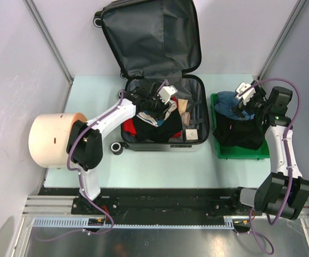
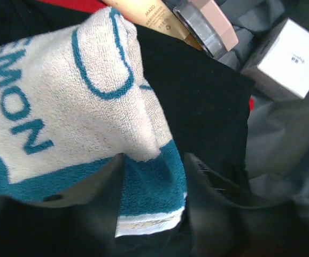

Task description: Open, take out, and arrange the luggage

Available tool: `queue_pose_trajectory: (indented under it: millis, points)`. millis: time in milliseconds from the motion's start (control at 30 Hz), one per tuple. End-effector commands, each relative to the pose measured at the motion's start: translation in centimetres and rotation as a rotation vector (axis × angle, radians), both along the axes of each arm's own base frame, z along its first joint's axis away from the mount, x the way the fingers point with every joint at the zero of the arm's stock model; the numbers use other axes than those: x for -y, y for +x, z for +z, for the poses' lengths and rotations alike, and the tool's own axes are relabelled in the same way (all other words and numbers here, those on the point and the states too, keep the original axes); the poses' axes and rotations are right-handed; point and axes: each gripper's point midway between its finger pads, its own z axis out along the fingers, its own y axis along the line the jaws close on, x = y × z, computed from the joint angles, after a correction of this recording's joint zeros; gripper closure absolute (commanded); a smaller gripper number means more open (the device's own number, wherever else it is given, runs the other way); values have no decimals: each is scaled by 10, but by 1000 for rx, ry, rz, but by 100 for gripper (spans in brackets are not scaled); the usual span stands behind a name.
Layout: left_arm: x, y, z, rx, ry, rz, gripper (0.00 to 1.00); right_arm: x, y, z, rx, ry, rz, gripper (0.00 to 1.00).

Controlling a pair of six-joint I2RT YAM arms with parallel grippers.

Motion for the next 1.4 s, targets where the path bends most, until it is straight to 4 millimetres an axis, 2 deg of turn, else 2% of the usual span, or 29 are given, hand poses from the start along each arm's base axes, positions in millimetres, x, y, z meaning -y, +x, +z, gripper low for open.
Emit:
queue_pose_trajectory:
  millis: [0, 67, 267, 333, 400, 467, 500, 567, 600, 633, 667, 733, 767, 800, 833, 867, 900, 967, 1000, 1100, 1233, 1367]
  points:
    - [6, -1, -13, -70, -16, 39, 32, -9, -5, 11, 20, 23, 22, 0]
    - [10, -1, -18, -86, -22, 31, 29, -11, -7, 13, 21, 30, 29, 0]
    - [10, 4, -34, -88, 20, 43, 34, -20, -8, 14, 22, 34, 52, 0]
    - [8, 8, -32, -75, 28, 55, 45, -23, -9, 17, 31, 33, 61, 0]
    - [10, 7, -17, -59, 0, 52, 58, -28, -10, 20, 42, 30, 78, 0]
    - [12, 4, 8, -32, -48, 38, 64, -39, -13, 25, 59, 20, 108, 0]
    - [13, 2, 17, -19, -64, 23, 75, -43, -15, 26, 65, 5, 130, 0]
    - [14, -4, 36, 9, -93, -4, 84, -63, -20, 28, 74, -3, 185, 0]
    - [14, -5, 39, 14, -96, -7, 96, -71, -22, 29, 73, 1, 201, 1]
    - [13, -7, 42, 17, -103, -14, 100, -77, -22, 29, 75, 0, 216, 0]
    - [12, -9, 51, 25, -124, -28, 100, -93, -25, 30, 80, -3, 255, 0]
    - [13, -14, 63, 31, -154, -47, 100, -112, -28, 30, 93, -9, 305, 0]
    - [16, -22, 78, 31, -197, -86, 100, -122, -31, 31, 103, -6, 333, 0]
    - [17, -26, 85, 35, -215, -100, 100, -140, -34, 41, 162, -6, 379, 0]
    - [18, -31, 98, 48, -241, -119, 100, -152, -38, 37, 167, 8, 408, 0]
    - [22, -39, 105, 35, -271, -148, 100, -162, -40, 39, 195, 9, 426, 0]
    - [23, -43, 110, 32, -288, -161, 100, -185, -45, 51, 265, 14, 483, 0]
    - [26, -55, 125, 19, -337, -193, 100, -206, -50, 55, 311, 16, 534, 0]
    - [28, -58, 129, 16, -351, -204, 100, -225, -59, 58, 335, 19, 592, 1]
    - [33, -71, 141, 6, -390, -250, 100, -255, -74, 51, 376, -26, 709, 0]
    - [39, -90, 143, -10, -407, -308, 100, -276, -81, 43, 442, -99, 797, 0]
    - [44, -108, 139, -33, -413, -359, 100, -281, -84, 34, 454, -137, 838, 0]
